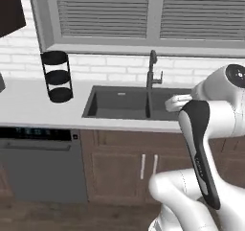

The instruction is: Navigate to the toaster.

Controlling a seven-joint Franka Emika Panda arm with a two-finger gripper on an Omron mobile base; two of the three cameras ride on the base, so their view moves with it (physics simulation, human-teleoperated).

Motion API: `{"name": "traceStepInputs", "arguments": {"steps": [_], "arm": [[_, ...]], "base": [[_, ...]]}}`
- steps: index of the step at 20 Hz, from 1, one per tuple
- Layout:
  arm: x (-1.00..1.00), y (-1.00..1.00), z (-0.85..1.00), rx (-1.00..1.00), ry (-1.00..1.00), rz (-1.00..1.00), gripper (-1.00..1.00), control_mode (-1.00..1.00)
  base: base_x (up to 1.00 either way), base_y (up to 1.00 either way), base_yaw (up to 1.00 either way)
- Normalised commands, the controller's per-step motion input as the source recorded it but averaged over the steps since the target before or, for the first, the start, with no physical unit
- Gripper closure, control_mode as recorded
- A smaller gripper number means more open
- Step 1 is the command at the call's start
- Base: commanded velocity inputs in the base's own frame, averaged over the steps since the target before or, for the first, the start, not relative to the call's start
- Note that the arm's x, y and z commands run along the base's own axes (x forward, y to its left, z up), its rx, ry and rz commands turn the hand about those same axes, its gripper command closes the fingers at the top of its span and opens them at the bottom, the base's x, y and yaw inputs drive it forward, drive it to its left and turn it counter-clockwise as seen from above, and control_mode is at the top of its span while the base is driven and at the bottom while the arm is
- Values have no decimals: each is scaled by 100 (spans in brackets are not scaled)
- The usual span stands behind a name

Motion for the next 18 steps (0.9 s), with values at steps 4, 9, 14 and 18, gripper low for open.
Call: {"name": "traceStepInputs", "arguments": {"steps": [4, 9, 14, 18], "arm": [[0, 0, 0, 0, 0, 0, -100, 100], [0, 0, 0, 0, 0, 0, -100, 100], [0, 0, 0, 0, 0, 0, -100, 100], [0, 0, 0, 0, 0, 0, -100, 100]], "base": [[-5, 82, 71], [-2, 75, 74], [-2, 56, 84], [0, 0, 100]]}}
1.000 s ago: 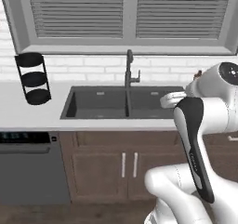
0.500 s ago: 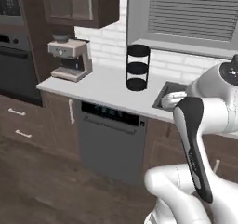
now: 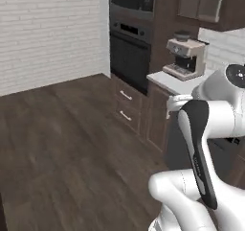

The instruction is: Navigate to the toaster.

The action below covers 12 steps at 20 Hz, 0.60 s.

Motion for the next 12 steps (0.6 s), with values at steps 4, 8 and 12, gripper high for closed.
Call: {"name": "traceStepInputs", "arguments": {"steps": [4, 8, 12], "arm": [[0, 0, 0, 0, 0, 0, -100, 100], [0, 0, 0, 0, 0, 0, -100, 100], [0, 0, 0, 0, 0, 0, -100, 100]], "base": [[0, 0, 100], [0, -5, 100], [0, -9, 100]]}}
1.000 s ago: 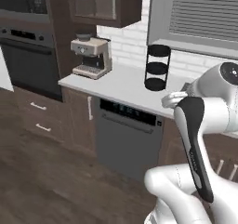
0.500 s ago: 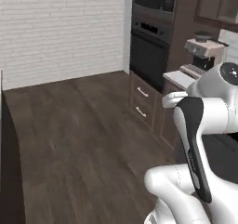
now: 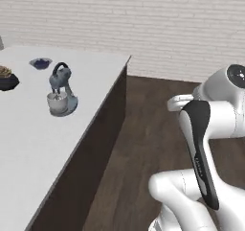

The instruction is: Navigate to the toaster.

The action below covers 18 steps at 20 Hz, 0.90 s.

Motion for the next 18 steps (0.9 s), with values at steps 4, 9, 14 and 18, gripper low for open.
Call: {"name": "traceStepInputs", "arguments": {"steps": [4, 9, 14, 18], "arm": [[0, 0, 0, 0, 0, 0, -100, 100], [0, 0, 0, 0, 0, 0, -100, 100], [0, 0, 0, 0, 0, 0, -100, 100], [0, 0, 0, 0, 0, 0, -100, 100]], "base": [[0, -6, 100], [0, -2, 100], [0, 0, 100], [0, 0, 99]]}}
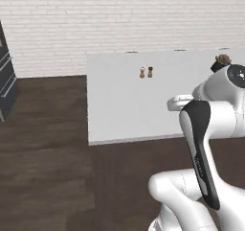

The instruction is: Navigate to the toaster.

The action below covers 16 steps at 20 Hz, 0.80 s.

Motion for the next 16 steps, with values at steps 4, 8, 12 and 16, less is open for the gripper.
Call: {"name": "traceStepInputs", "arguments": {"steps": [4, 8, 12, 16], "arm": [[0, 0, 0, 0, 0, 0, -100, 100], [0, 0, 0, 0, 0, 0, -100, 100], [0, 0, 0, 0, 0, 0, -100, 100], [0, 0, 0, 0, 0, 0, -100, 100]], "base": [[0, 0, 100], [0, 0, 100], [20, 13, 88], [98, 93, 50]]}}
